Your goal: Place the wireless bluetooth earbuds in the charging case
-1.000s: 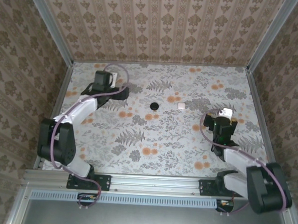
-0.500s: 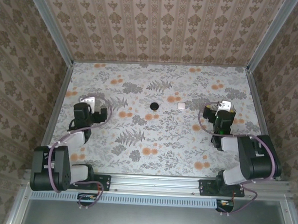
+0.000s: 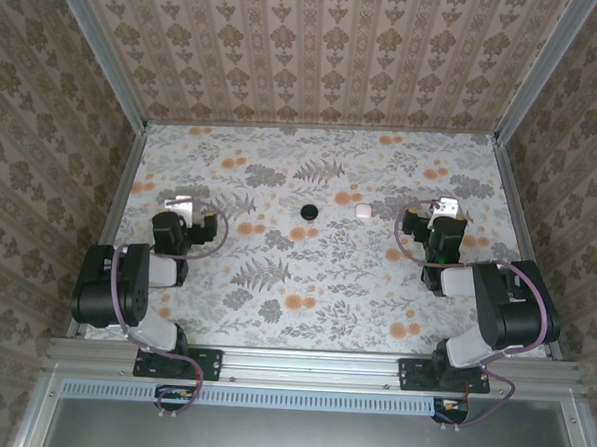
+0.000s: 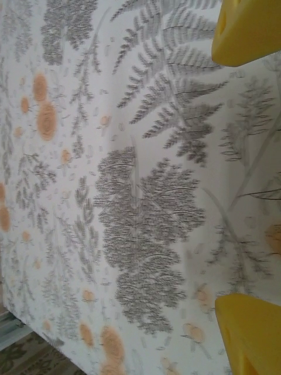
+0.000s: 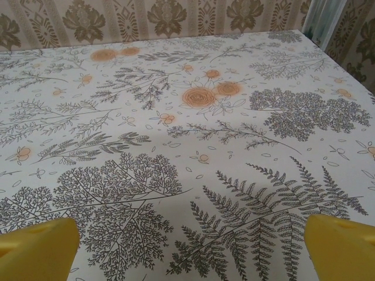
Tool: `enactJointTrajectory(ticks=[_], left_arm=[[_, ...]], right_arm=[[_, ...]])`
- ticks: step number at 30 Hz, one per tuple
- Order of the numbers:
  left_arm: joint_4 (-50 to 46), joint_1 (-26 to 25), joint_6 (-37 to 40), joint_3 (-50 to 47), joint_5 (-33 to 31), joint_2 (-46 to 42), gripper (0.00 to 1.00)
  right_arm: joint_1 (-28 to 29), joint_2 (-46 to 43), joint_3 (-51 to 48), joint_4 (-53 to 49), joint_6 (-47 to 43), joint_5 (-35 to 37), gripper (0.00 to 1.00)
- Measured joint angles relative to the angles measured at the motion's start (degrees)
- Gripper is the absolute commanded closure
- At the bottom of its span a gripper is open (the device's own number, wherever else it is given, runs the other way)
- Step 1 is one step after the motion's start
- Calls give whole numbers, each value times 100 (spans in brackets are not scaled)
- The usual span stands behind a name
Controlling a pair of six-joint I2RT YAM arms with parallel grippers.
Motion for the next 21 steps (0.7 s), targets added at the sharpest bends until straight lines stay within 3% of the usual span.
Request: enactJointTrajectory(ticks=[21], left_arm=[[-107, -118, 31, 289, -214, -7, 0]], right_arm=[[-7, 4, 125, -68, -105, -326, 0]])
